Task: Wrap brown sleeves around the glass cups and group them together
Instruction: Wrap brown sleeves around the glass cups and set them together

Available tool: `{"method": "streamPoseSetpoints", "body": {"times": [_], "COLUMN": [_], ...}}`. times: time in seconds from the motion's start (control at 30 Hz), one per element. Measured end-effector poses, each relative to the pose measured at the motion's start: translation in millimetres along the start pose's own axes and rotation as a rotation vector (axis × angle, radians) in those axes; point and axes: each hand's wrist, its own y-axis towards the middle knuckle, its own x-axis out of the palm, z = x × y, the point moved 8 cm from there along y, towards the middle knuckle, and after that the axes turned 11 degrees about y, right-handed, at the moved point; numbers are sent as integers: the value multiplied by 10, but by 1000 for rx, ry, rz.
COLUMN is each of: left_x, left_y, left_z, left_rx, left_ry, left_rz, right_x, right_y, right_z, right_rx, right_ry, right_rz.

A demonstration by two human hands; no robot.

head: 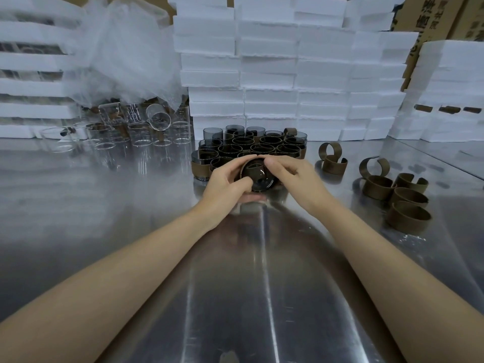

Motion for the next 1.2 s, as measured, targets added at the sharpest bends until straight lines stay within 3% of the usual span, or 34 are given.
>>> {"method": "streamPoseSetpoints", "body": {"times": [0.1, 0.37, 0.93, 1.2], "left_x": [-16, 101, 11, -22], "left_y": [10, 27, 100, 125], "left_z": [-11, -40, -188, -201], "left_rx": [-7, -76, -185, -167], "left_ry": [-2, -225, -200, -221], "left_rz": [-3, -183, -118, -74], "right_x": [86, -4, 185, 192], "right_y": [-12, -16, -5, 9], "right_z": [114, 175, 319, 335], "right_rx": [157, 197, 441, 477], "right_ry": [275, 525, 978, 1039], "right_rz": [-91, 64, 98, 145]}}
